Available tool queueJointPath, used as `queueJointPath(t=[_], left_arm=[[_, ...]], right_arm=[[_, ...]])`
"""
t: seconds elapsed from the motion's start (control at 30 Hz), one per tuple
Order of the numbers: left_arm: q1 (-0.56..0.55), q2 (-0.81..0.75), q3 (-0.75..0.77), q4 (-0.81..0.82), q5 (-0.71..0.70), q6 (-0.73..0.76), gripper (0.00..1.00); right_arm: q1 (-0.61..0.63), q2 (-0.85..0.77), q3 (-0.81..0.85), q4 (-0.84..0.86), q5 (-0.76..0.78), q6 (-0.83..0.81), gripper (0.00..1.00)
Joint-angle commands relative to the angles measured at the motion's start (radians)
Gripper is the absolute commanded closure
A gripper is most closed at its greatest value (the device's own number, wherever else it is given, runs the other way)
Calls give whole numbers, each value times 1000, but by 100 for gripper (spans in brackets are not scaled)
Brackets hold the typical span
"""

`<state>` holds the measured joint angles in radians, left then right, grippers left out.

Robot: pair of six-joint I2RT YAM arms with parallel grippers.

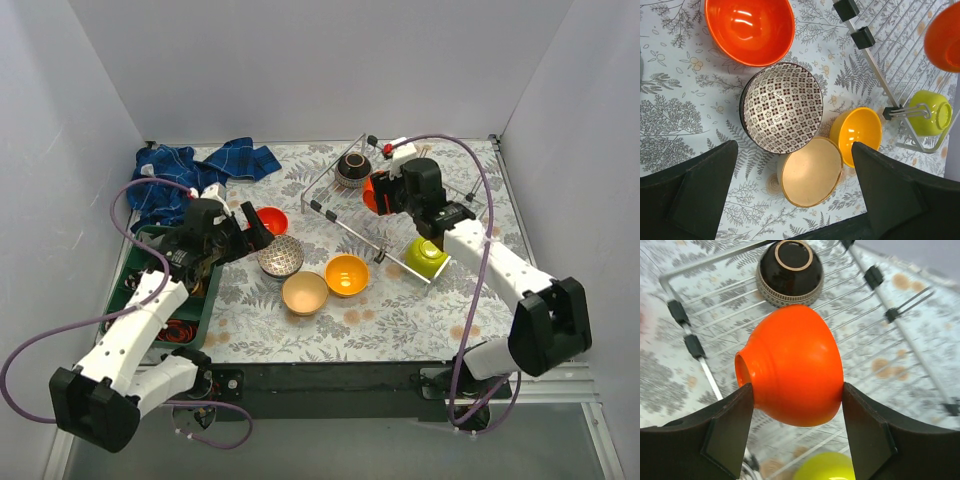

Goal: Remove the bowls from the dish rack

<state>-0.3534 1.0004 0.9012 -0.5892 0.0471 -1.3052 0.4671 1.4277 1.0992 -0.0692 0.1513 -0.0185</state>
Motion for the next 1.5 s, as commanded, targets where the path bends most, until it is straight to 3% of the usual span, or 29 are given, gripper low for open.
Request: queueJointPath(t=[0.0, 0.23, 0.37, 0.63, 0.9, 1.2, 1.47], left_arm=[[4, 81, 83, 42, 42, 9, 2], [4, 200, 209, 49, 85, 23, 2], [4, 259, 309, 34, 106, 32, 2], [4, 305, 401, 2, 209, -12, 2], [2, 339, 430, -32, 307, -57, 2], [1, 339, 390, -23, 349, -80, 3], [1, 397, 377, -60, 422, -78, 16]], right_arm=[[121, -131, -66, 98, 238, -406, 90], [392, -225, -243, 349, 538, -795, 93], [545, -239, -380, 674, 654, -1035, 93], [706, -201, -506, 976, 674, -1251, 92], [808, 22, -541, 1516, 700, -1603, 99], [846, 131, -489, 1620, 695, -1696, 99], [869, 224, -464, 1740, 692, -1770, 99]])
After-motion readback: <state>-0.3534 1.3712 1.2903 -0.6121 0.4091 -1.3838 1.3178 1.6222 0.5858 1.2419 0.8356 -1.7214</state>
